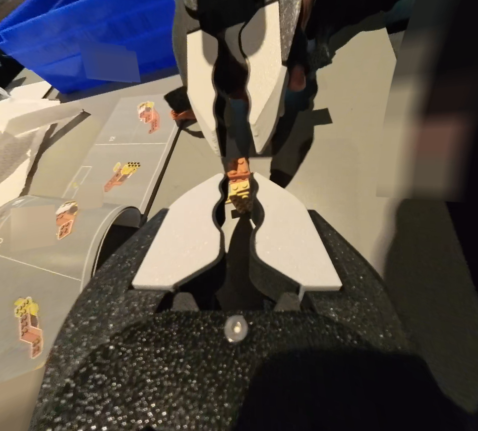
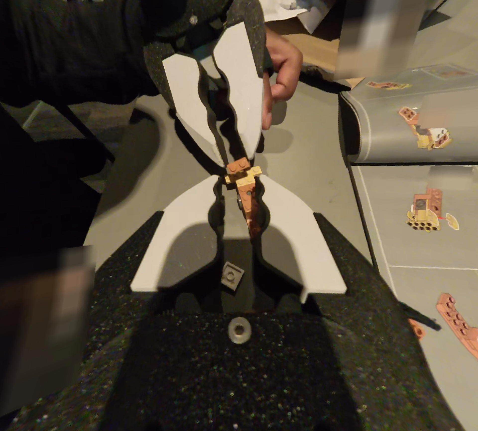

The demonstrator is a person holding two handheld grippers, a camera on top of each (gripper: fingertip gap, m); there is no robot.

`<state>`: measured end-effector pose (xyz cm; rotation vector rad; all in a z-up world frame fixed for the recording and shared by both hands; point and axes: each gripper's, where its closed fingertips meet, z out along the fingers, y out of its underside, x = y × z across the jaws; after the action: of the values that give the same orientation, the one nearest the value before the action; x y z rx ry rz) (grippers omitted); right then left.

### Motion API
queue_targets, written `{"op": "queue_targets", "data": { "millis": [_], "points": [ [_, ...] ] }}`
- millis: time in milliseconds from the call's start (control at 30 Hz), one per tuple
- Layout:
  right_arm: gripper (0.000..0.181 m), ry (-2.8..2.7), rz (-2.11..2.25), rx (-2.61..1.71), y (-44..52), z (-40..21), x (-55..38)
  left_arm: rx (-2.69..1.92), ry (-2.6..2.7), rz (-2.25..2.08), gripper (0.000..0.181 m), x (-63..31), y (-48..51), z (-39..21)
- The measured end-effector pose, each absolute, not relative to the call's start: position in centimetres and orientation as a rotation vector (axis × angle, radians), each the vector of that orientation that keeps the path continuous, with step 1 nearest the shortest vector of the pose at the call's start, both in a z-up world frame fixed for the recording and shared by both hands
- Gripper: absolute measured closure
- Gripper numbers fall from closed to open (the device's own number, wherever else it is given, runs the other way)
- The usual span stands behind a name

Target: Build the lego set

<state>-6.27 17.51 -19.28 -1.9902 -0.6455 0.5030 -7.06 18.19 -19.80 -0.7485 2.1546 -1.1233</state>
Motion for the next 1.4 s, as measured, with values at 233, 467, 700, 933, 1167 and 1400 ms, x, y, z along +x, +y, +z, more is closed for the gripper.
{"op": "queue_targets", "data": {
  "millis": [233,467,700,933,1167,1400],
  "points": [
    [0.159,-0.698,0.470,-2.021,18.1,-19.9,-6.7,-0.721,2.259,-1.015,0.166,-6.9,18.6,-20.2],
    [0.159,-0.706,0.455,-2.068,18.3,-20.6,-6.5,-0.708,2.337,-0.964,0.166,-7.0,18.7,-20.5],
    [0.161,-0.731,0.434,-2.088,18.4,-21.0,-6.7,-0.724,2.372,-0.963,0.166,-6.9,18.6,-20.7],
    [0.163,-0.734,0.428,-2.109,18.3,-21.3,-6.7,-0.749,2.407,-0.939,0.166,-7.0,18.6,-20.8],
    [0.165,-0.720,0.428,-2.113,18.4,-21.3,-6.5,-0.794,2.481,-0.824,0.166,-6.9,18.8,-21.0],
    [0.167,-0.719,0.423,-2.114,18.4,-21.4,-6.5,-0.816,2.538,-0.794,0.166,-7.0,18.9,-21.4]
  ]
}}
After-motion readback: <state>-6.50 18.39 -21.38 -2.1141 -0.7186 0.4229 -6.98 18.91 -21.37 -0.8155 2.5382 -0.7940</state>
